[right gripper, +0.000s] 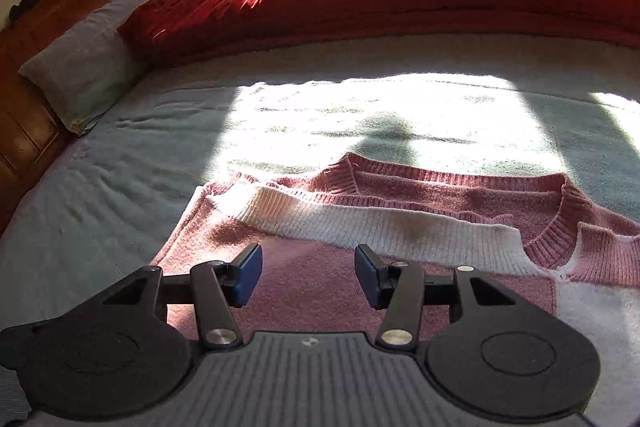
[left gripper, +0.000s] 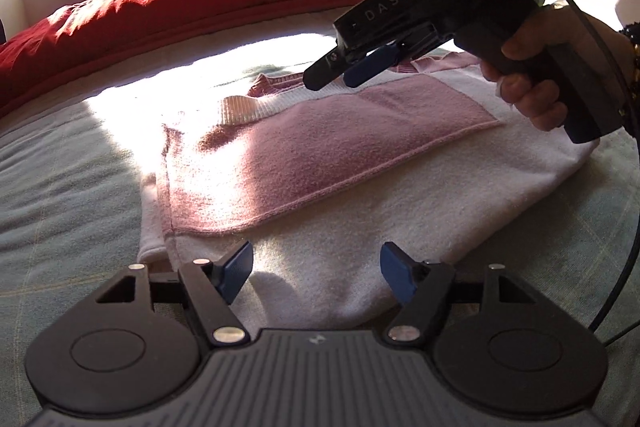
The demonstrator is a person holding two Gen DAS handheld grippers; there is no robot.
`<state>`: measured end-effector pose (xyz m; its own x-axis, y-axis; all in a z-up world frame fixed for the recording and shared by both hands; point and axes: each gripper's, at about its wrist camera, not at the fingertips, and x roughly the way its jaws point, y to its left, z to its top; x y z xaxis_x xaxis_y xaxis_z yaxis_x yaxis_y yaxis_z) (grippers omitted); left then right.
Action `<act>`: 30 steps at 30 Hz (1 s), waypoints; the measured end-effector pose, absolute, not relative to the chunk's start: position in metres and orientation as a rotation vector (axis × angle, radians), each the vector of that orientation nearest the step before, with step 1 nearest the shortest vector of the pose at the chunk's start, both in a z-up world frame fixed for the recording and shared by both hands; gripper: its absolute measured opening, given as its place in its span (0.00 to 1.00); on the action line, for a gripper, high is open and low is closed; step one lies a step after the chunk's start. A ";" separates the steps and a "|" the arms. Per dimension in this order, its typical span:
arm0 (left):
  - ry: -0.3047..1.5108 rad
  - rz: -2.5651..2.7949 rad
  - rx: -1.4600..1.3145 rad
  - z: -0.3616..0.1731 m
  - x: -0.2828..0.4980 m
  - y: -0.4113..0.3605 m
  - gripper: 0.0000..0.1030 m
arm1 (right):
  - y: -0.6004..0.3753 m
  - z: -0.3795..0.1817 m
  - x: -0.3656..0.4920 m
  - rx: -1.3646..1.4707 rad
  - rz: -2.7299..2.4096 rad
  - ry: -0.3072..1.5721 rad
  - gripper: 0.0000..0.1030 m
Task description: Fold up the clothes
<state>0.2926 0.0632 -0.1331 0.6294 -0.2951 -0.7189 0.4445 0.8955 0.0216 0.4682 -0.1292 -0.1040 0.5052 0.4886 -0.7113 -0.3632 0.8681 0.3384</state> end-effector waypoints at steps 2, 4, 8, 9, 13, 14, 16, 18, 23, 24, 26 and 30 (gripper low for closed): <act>0.765 -0.423 0.222 -0.133 0.288 0.062 0.69 | -0.115 -0.112 0.464 0.110 0.532 0.927 0.55; 0.773 -0.414 0.210 -0.134 0.287 0.065 0.68 | -0.103 -0.124 0.468 0.076 0.514 0.933 0.55; 0.847 -0.376 0.147 -0.139 0.288 0.085 0.54 | -0.111 -0.120 0.477 0.128 0.474 0.940 0.55; 0.848 -0.376 0.139 -0.137 0.287 0.089 0.52 | -0.116 -0.112 0.473 0.123 0.477 0.932 0.55; 0.809 -0.378 0.118 -0.121 0.278 0.094 0.48 | -0.154 -0.085 0.448 0.120 0.488 0.882 0.61; 0.807 -0.386 0.123 -0.122 0.279 0.090 0.48 | -0.167 -0.083 0.443 0.133 0.482 0.882 0.62; 0.803 -0.401 0.133 -0.122 0.279 0.083 0.48 | -0.192 -0.090 0.441 0.157 0.448 0.897 0.62; 0.822 -0.396 0.145 -0.128 0.282 0.078 0.48 | -0.216 -0.106 0.446 0.206 0.379 0.945 0.62; 0.860 -0.372 0.178 -0.132 0.284 0.072 0.47 | -0.254 -0.107 0.442 0.236 0.288 0.939 0.60; 0.846 -0.376 0.205 -0.126 0.280 0.070 0.47 | -0.255 -0.100 0.437 0.212 0.291 0.935 0.60; 0.819 -0.386 0.262 -0.114 0.273 0.066 0.47 | -0.253 -0.084 0.422 0.124 0.350 0.910 0.62; 0.736 -0.440 0.454 -0.101 0.255 0.040 0.49 | -0.237 -0.062 0.380 -0.146 0.469 0.870 0.71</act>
<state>0.2551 0.0403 -0.1011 0.6603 -0.2197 -0.7182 0.5285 0.8153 0.2365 0.3801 -0.2374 -0.0619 0.5512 0.3362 -0.7636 -0.4527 0.8893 0.0648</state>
